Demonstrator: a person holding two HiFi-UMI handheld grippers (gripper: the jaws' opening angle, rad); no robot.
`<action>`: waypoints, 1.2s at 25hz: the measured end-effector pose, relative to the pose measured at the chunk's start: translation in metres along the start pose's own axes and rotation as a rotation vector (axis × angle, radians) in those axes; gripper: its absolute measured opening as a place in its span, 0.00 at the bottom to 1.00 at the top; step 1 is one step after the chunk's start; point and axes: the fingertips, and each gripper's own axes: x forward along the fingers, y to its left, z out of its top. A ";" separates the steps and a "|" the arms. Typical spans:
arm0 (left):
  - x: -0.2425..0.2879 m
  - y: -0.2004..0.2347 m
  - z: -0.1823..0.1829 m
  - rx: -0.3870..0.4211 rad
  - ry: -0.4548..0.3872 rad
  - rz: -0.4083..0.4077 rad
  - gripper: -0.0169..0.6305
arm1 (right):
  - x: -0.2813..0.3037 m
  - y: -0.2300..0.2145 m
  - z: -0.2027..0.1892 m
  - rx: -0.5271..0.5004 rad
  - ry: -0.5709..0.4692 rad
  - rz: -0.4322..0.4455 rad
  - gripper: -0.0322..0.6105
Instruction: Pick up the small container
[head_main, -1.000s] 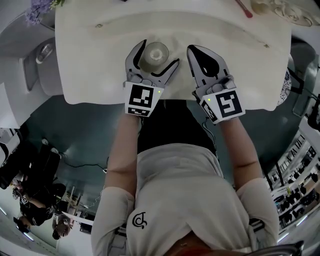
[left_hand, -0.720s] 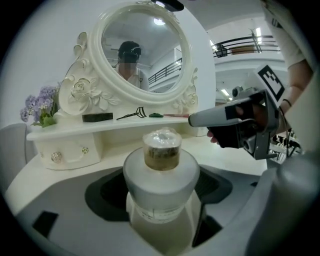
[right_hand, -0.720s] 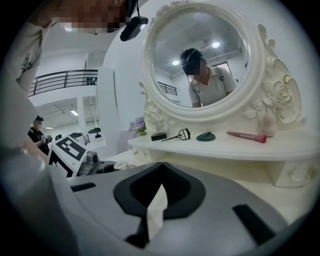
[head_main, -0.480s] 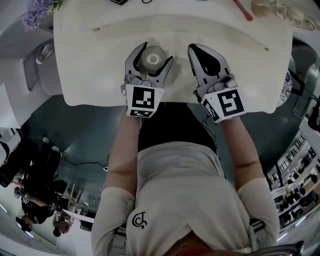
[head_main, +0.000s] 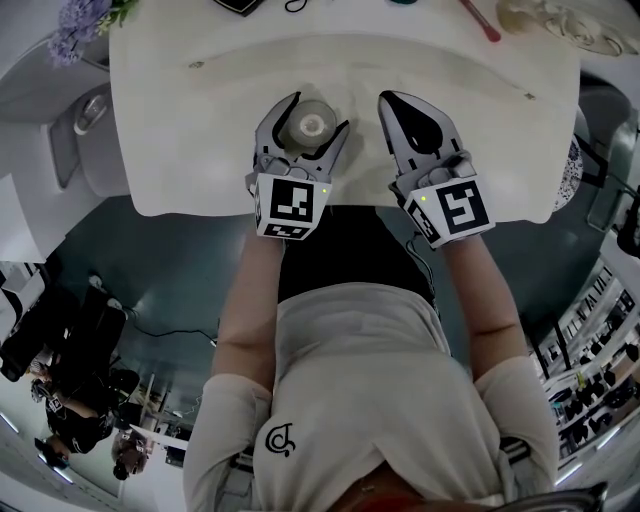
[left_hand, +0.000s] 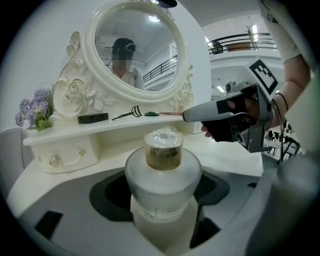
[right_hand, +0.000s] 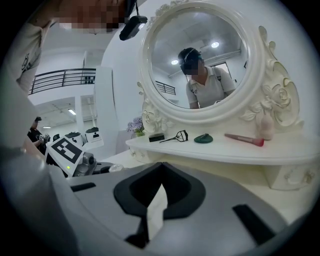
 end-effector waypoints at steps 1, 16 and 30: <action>-0.002 -0.001 0.002 0.000 -0.002 -0.003 0.56 | -0.001 0.000 0.002 -0.001 -0.003 -0.004 0.06; -0.071 0.008 0.094 0.036 -0.119 0.004 0.56 | -0.047 0.014 0.059 -0.054 -0.089 -0.088 0.06; -0.131 0.034 0.188 0.097 -0.219 0.037 0.56 | -0.083 0.016 0.144 -0.162 -0.253 -0.181 0.06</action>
